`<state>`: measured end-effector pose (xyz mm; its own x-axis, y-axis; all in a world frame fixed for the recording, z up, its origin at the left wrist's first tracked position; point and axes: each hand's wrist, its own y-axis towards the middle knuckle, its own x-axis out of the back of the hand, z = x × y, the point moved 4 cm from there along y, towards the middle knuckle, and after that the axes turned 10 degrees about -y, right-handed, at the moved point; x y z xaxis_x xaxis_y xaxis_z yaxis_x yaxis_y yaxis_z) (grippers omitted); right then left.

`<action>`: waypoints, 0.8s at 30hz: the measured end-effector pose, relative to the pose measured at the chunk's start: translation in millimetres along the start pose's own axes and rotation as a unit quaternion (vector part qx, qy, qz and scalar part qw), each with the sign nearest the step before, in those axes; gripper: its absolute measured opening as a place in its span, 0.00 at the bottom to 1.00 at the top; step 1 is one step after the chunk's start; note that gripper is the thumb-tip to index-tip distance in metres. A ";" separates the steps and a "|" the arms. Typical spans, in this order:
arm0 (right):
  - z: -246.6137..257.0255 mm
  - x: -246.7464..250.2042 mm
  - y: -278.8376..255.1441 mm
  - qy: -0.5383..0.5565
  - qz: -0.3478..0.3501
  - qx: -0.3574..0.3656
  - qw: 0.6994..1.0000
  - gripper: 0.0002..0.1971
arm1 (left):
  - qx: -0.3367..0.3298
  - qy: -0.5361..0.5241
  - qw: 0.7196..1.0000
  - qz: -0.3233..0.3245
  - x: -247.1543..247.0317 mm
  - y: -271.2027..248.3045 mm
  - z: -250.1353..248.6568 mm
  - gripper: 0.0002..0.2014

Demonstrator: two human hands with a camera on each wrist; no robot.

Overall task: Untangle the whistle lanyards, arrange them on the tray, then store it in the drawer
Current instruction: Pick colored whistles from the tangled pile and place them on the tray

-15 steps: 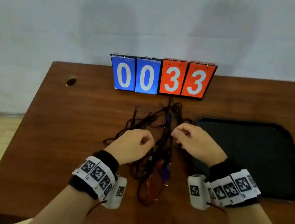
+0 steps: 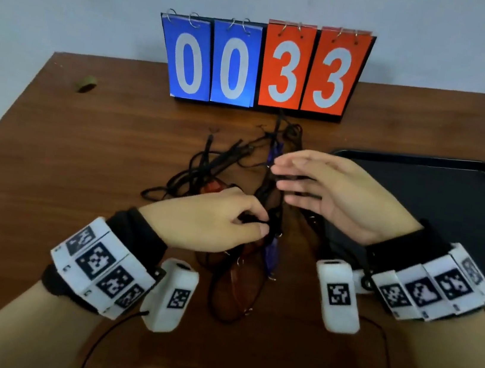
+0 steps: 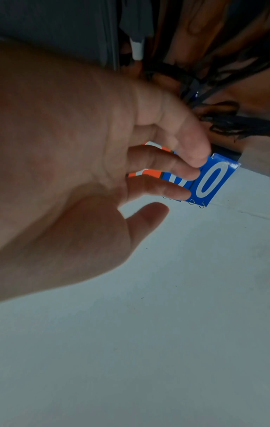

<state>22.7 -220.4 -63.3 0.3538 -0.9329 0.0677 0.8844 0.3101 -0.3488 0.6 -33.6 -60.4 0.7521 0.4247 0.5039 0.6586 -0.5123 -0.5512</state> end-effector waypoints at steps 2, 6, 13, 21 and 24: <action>-4.0 1.9 2.5 -0.010 -0.003 0.013 1.000 0.14 | -0.004 0.036 0.999 0.014 -6.1 3.4 3.1 0.19; -7.2 -0.9 4.8 -0.021 -0.005 0.042 0.999 0.14 | -0.021 0.105 0.994 0.008 -14.0 4.5 0.3 0.17; -5.8 -12.3 -12.4 -0.041 0.006 0.121 0.992 0.16 | -0.013 0.238 0.970 0.037 -29.8 5.4 -10.2 0.18; -6.6 -13.5 -54.9 0.031 0.000 0.126 0.992 0.14 | 0.029 0.261 0.964 -0.032 -36.6 -6.0 -14.1 0.16; -6.1 -9.5 -50.9 0.026 -0.008 0.122 0.992 0.15 | 0.004 0.233 0.970 -0.062 -33.6 -8.5 -8.0 0.15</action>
<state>-27.6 -228.5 -51.9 0.3280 -0.9444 0.0205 0.9396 0.3240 -0.1104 -30.5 -49.5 -67.4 0.5753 0.0977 0.8121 0.7449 -0.4728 -0.4707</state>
